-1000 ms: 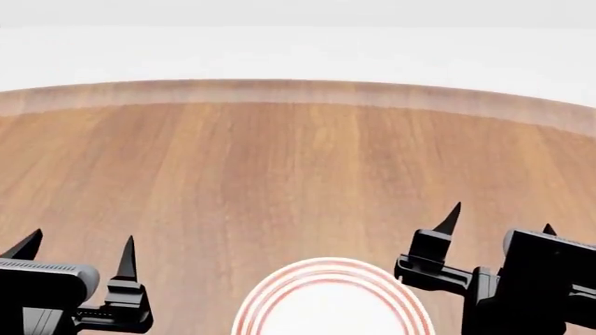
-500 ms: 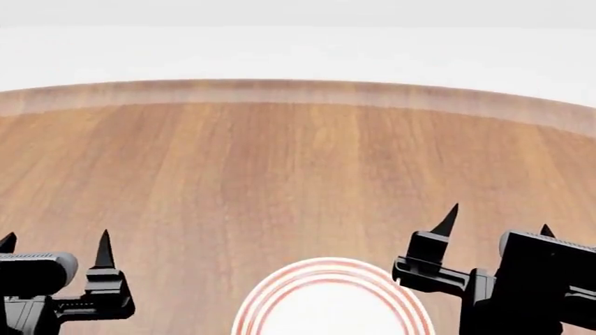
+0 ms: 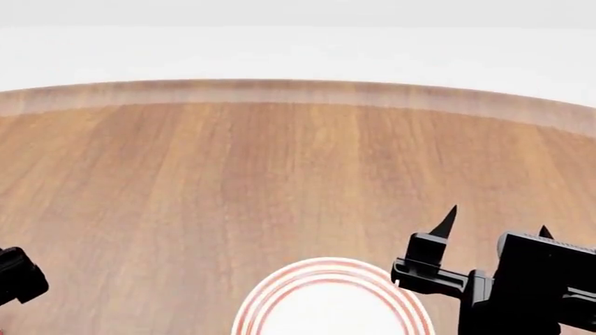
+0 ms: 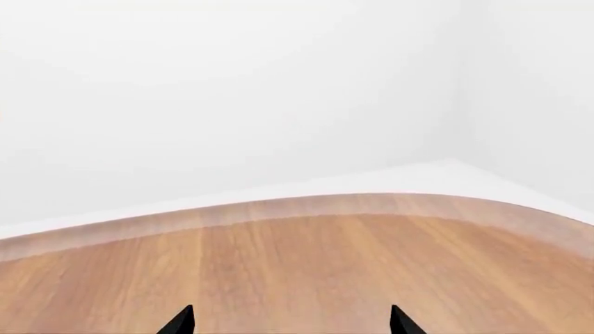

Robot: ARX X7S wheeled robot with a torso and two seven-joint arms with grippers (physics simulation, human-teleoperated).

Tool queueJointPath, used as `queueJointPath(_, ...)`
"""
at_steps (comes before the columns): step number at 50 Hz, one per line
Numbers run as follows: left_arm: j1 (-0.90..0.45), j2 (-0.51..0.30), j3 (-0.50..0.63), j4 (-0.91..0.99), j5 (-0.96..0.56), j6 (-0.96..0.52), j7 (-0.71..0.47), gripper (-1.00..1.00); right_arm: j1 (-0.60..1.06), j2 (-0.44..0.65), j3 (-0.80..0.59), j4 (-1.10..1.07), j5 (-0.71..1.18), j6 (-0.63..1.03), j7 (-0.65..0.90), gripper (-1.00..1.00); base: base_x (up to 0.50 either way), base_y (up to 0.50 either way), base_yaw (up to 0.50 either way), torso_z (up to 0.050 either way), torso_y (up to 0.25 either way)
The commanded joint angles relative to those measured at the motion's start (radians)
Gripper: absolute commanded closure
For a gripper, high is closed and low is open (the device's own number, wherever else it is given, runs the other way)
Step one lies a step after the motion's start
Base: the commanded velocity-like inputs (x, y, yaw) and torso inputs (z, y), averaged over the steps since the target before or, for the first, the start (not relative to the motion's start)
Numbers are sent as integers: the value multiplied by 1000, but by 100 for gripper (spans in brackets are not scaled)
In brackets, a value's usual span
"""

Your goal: Pick up the red mug and put it on the plate

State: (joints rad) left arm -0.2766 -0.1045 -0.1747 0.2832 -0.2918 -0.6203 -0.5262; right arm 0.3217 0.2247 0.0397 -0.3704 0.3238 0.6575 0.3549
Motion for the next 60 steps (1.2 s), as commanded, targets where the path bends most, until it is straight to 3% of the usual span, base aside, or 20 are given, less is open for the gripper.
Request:
queueJointPath(1,-12,40,-77,-40,12,-1,-70,-100,-1,-17,21,4,-8,-6,-22,-100,0,0,0,0,0)
queueJointPath(14,-23,35,-97,-89,-65,-73,-74,-100,-2,-14,14,9,-4,-10,-17,-100,0,0,0,0,0)
queueJointPath(60,-127,-42,-114,-430,-125,-28,-44,-100,-13,-6,-13,29,9,-34,-5,-100,0,0,0,0,0)
